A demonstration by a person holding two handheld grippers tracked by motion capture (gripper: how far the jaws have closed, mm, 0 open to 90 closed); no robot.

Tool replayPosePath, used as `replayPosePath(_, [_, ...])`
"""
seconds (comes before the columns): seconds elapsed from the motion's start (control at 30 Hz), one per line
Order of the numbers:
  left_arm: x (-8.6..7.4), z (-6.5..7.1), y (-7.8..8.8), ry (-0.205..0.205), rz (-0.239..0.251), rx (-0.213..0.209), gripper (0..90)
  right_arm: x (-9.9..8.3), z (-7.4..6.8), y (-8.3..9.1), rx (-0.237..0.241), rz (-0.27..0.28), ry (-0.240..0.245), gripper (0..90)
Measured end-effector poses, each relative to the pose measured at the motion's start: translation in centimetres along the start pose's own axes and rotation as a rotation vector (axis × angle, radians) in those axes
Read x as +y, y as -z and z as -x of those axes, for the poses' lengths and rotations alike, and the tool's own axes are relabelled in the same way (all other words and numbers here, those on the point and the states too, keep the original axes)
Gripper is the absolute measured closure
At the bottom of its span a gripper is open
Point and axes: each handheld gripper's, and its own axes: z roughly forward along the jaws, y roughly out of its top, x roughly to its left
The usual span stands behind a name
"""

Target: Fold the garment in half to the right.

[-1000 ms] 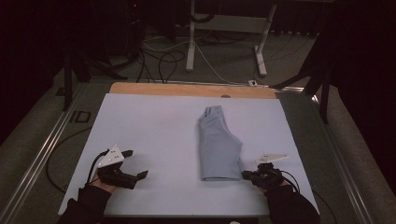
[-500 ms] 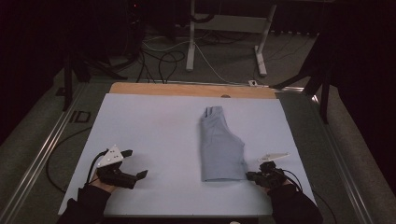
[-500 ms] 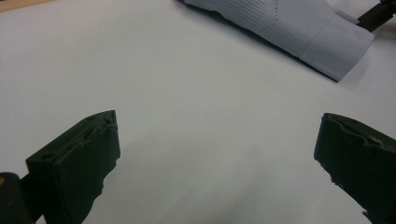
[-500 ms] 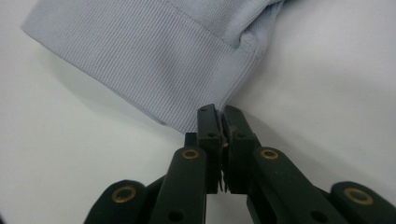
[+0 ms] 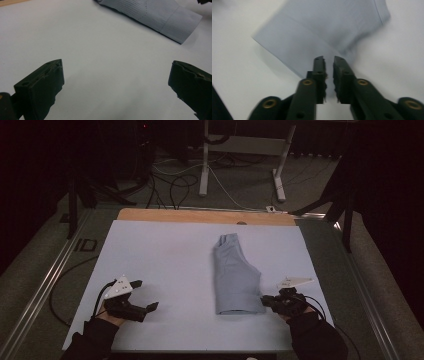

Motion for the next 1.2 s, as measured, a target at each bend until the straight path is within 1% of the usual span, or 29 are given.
replayPosePath(0.07, [0.0,0.0,0.0,0.0,0.002,-0.001,1.5,1.0,-0.6,-0.4,0.027,0.008,0.035,89.9])
replayPosePath(0.1, [0.0,0.0,0.0,0.005,0.005,-0.001,1.5,1.5,-0.9,-0.7,0.052,0.016,0.051,90.0])
replayPosePath(0.13, [0.0,0.0,0.0,0.005,0.005,-0.001,1.5,1.5,-0.9,-0.7,0.052,0.016,0.051,90.0])
replayPosePath(0.17, [0.0,0.0,0.0,0.002,0.004,0.0,1.5,2.0,-1.3,-1.1,0.064,0.02,0.065,90.0])
replayPosePath(0.2, [0.0,0.0,0.0,0.0,0.004,-0.002,1.4,3.0,-2.0,-2.0,0.096,0.019,0.105,90.0])
replayPosePath(0.27, [0.0,0.0,0.0,0.003,0.005,-0.004,1.5,3.9,-2.8,-2.9,0.115,0.017,0.145,90.0])
replayPosePath(0.3, [-0.1,0.0,0.0,0.004,0.007,-0.007,1.5,4.3,-3.2,-3.4,0.13,0.019,0.153,90.0])
replayPosePath(0.37, [-0.1,0.0,0.0,-0.001,0.004,-0.009,1.5,5.0,-3.7,-4.4,0.156,0.02,0.188,90.0])
replayPosePath(0.4, [-0.1,0.0,0.0,-0.002,0.005,-0.012,1.5,5.2,-3.9,-4.8,0.156,0.016,0.198,90.0])
replayPosePath(0.43, [-0.1,0.0,0.0,0.001,0.006,-0.012,1.5,5.3,-4.0,-5.2,0.166,0.02,0.207,90.0])
replayPosePath(0.47, [-0.1,0.0,0.0,0.002,0.007,-0.012,1.5,5.4,-4.1,-5.7,0.183,0.02,0.208,90.0])
replayPosePath(0.5, [-0.1,0.0,0.0,-0.001,0.007,-0.012,1.5,5.5,-4.1,-6.1,0.18,0.01,0.211,90.0])
replayPosePath(0.53, [-0.1,0.0,0.0,-0.002,0.007,-0.014,1.4,5.3,-4.0,-6.6,0.187,-0.001,0.209,90.0])
replayPosePath(0.63, [-0.2,-0.1,0.0,0.001,0.01,-0.015,1.5,4.7,-3.6,-7.2,0.176,-0.035,0.206,90.0])
replayPosePath(0.7, [-0.2,-0.1,0.0,-0.002,0.012,-0.016,1.5,4.2,-3.2,-7.4,0.182,-0.043,0.187,90.0])
replayPosePath(0.83, [-0.1,0.0,0.0,0.0,0.014,-0.017,1.4,3.4,-2.9,-7.5,0.172,-0.066,0.189,90.0])
replayPosePath(0.9, [-0.1,0.0,0.0,-0.006,0.012,-0.018,1.5,2.9,-2.8,-7.7,0.167,-0.075,0.18,90.0])
replayPosePath(0.93, [-0.1,0.0,0.0,-0.008,0.012,-0.019,1.5,2.7,-2.7,-7.7,0.165,-0.082,0.184,90.0])
replayPosePath(1.0, [-0.1,0.0,0.1,-0.002,0.013,-0.018,1.4,2.3,-2.5,-7.7,0.17,-0.075,0.169,90.0])
replayPosePath(1.1, [-0.1,0.0,0.1,-0.007,0.013,-0.019,1.5,2.0,-2.5,-7.5,0.172,-0.085,0.182,90.0])
replayPosePath(1.13, [-0.1,0.0,0.1,-0.005,0.013,-0.019,1.4,2.0,-2.6,-7.4,0.173,-0.087,0.178,90.0])
replayPosePath(1.2, [-0.1,0.0,0.1,-0.002,0.015,-0.019,1.5,1.8,-2.7,-7.4,0.176,-0.088,0.186,90.0])
